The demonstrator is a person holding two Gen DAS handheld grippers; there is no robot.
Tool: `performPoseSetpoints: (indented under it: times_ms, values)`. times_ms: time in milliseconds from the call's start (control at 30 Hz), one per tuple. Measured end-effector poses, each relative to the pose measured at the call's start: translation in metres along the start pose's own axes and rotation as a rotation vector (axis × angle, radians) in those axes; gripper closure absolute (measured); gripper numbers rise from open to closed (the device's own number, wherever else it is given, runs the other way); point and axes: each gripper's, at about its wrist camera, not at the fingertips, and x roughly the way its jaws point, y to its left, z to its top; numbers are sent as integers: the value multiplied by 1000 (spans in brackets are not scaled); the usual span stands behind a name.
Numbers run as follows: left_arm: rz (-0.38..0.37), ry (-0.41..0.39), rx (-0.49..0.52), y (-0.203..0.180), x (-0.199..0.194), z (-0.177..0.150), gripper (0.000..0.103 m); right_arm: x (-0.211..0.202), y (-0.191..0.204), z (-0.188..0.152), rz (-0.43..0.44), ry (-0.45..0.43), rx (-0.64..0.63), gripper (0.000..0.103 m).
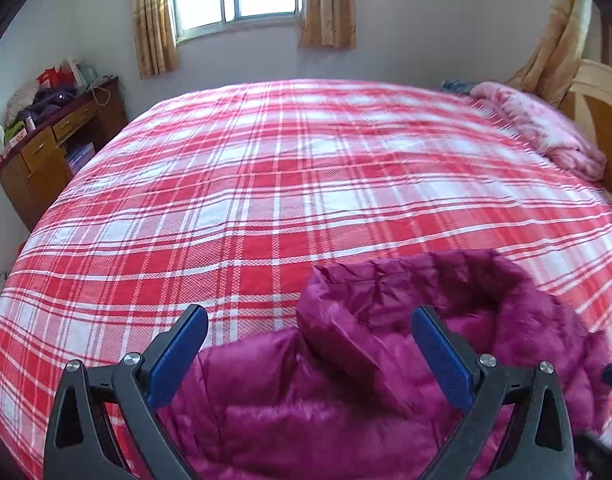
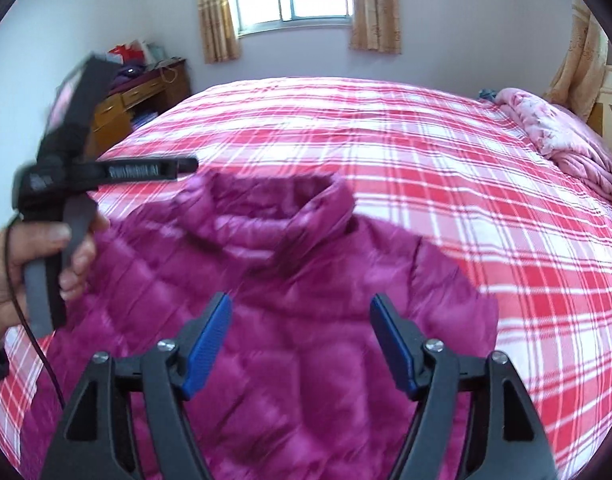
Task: Fold large clothes
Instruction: 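Grasp the jacket hem with the left tool while the right tool grasps it too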
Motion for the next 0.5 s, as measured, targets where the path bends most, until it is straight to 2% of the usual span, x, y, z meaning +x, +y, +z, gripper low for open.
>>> performPoseSetpoints:
  times_ms: [100, 200, 267, 333, 367, 400, 433, 467, 500]
  values:
    - [-18, 20, -9, 5, 18, -2, 1, 12, -12, 21, -12, -9, 20, 29]
    - [-52, 9, -13, 8, 24, -4, 2, 30, -23, 45, -6, -14, 63, 29]
    - [-72, 5, -13, 8, 25, -4, 8, 47, -27, 59, 11, 8, 86, 29]
    - [-99, 17, -5, 6, 28, -7, 23, 65, -25, 69, 4, 41, 75, 29]
    - [-105, 27, 4, 5, 30, -8, 37, 72, -22, 72, -4, 55, 57, 29]
    - [-120, 35, 13, 3, 31, -11, 56, 80, -20, 74, -16, 71, 41, 29]
    - [-140, 46, 22, 2, 32, -13, 67, 85, -17, 74, -32, 88, 19, 30]
    - [-150, 59, 33, 1, 32, -16, 80, 90, -17, 73, -51, 103, -2, 35]
    - [-152, 60, 39, 1, 30, -18, 83, 93, -16, 70, -68, 125, -25, 52]
